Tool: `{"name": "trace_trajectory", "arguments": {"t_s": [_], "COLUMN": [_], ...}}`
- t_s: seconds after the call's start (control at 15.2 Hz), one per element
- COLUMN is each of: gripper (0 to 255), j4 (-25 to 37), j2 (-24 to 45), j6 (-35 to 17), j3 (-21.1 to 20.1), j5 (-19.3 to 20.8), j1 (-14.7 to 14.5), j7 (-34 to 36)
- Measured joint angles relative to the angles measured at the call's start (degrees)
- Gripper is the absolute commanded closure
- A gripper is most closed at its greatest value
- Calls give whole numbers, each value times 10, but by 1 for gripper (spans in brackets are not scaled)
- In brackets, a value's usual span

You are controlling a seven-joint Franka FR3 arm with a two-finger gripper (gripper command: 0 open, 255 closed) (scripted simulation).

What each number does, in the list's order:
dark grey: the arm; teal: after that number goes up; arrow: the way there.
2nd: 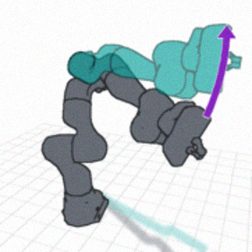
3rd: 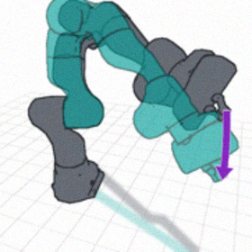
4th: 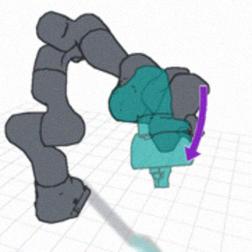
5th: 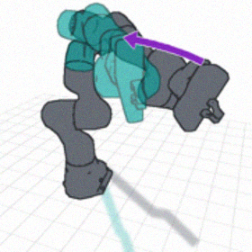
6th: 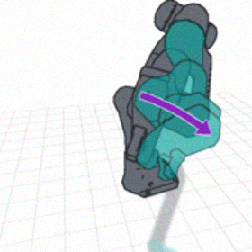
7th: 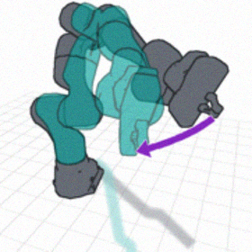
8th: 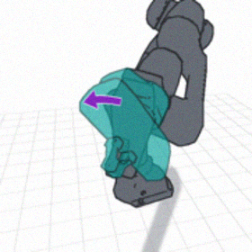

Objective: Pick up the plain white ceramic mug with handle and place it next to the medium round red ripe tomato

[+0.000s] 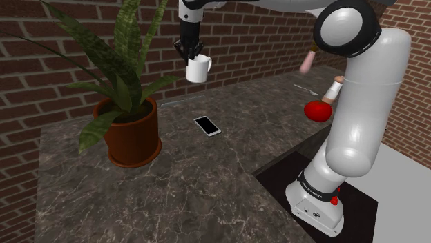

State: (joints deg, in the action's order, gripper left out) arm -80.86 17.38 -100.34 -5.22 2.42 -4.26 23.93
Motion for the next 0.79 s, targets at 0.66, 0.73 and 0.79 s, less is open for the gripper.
{"name": "trace_trajectory", "arguments": {"t_s": [0.66, 0.73, 0.79], "gripper": [255, 255, 255], "j4": [-132, -150, -167], "j2": [-105, -119, -134], "j6": [-28, -32, -35], "j3": [33, 38, 43], "j5": [-17, -18, -19], "j1": [59, 65, 72], "j7": [-91, -103, -115]}}
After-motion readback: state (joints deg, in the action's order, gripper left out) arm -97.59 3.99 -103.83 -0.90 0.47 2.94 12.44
